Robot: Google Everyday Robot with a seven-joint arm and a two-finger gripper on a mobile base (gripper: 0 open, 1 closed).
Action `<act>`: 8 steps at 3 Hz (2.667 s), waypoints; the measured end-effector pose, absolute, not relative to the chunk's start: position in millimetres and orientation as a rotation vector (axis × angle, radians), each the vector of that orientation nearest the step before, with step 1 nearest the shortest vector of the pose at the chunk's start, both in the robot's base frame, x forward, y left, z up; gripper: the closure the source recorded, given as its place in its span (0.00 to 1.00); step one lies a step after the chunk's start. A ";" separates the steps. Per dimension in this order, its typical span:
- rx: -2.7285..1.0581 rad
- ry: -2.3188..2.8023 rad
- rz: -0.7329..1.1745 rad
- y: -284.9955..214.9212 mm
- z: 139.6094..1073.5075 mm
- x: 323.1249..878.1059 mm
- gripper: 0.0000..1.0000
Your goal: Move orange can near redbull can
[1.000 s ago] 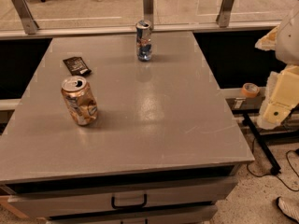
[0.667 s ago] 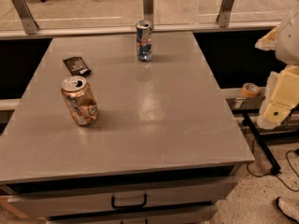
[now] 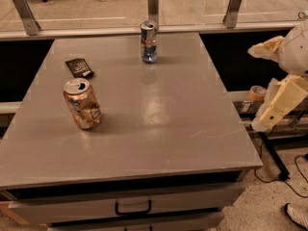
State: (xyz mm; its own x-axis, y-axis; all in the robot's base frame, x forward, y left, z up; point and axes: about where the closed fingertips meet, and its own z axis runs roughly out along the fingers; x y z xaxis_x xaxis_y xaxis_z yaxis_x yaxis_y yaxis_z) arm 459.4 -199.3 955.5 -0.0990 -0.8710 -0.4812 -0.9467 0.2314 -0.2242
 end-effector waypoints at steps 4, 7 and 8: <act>-1.439 1.508 1.006 -64.3 963.6 426.3 0.00; -1.237 1.526 0.951 7.1 934.5 443.6 0.00; -1.232 1.487 0.855 41.7 929.2 456.4 0.00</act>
Offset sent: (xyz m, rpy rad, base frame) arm -0.0466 0.1557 0.0403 1.0711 0.0887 0.3940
